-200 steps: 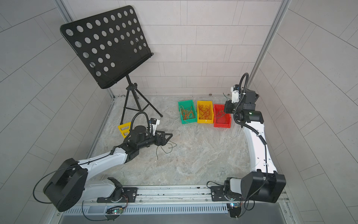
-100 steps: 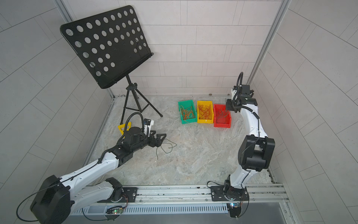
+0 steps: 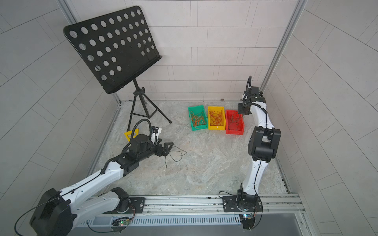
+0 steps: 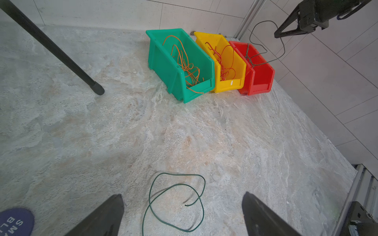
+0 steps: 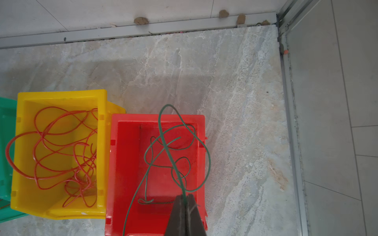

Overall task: Untangle and sort cables by color
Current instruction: Place the cable in the bin.

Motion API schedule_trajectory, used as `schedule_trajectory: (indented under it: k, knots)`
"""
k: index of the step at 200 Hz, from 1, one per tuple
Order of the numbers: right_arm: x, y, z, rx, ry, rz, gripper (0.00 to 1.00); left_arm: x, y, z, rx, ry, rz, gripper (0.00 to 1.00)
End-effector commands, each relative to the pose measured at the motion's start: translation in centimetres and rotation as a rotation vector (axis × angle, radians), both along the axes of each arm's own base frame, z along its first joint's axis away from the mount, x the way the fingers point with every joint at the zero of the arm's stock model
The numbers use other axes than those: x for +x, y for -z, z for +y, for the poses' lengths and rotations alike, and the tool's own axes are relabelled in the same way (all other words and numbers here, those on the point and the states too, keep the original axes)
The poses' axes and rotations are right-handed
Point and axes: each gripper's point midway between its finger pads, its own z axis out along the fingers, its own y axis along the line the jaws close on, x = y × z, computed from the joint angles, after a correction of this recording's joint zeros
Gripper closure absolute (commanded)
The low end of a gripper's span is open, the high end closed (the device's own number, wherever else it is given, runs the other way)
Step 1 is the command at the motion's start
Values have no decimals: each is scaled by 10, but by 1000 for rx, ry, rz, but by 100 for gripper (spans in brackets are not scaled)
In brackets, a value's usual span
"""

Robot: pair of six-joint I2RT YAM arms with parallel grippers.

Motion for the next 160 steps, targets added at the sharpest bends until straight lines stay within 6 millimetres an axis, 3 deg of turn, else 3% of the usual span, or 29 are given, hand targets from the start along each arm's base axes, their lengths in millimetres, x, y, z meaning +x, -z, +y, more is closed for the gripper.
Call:
schedule_trajectory:
  k: [1, 63, 160]
  knots:
    - [3, -10, -18, -108, 5, -12, 100, 7, -15, 1, 10, -7, -46, 2]
    - [11, 16, -13, -146, -18, -22, 100, 8, -13, 2, 19, -11, -42, 3]
    - [7, 60, 58, 8, -160, 25, 100, 9, -12, 3, 22, -16, -44, 3]
